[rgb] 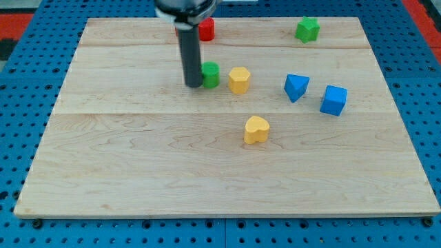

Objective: Move your arm to the left of the red star

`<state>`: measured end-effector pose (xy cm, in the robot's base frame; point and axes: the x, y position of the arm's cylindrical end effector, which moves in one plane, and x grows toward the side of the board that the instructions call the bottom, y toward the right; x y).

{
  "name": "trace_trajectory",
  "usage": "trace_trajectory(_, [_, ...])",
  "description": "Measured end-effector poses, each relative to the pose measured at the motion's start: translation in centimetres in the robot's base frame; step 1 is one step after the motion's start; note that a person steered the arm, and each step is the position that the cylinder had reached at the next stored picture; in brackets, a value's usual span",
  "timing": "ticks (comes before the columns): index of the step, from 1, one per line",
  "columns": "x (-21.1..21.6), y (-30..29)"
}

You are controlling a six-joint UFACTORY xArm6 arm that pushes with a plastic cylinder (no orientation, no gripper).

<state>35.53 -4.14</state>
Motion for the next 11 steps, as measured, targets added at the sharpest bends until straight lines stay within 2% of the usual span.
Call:
trace_trajectory(1, [-4.6, 4.0])
trace_trajectory(2, [-4.7, 6.5])
trace_trajectory(3, [-1.9, 6.1])
trace_trajectory(4, [-3.2, 9.2])
trace_trajectory(5, [-6.9, 12.6])
trace_trajectory(6, [-7.6, 14.4])
trace_trajectory(7, [-7.6, 13.9])
trace_trajectory(8, [-10.2, 13.4])
trace_trajectory(9, [-9.7, 15.7])
trace_trajectory(11, [-10.0, 14.0])
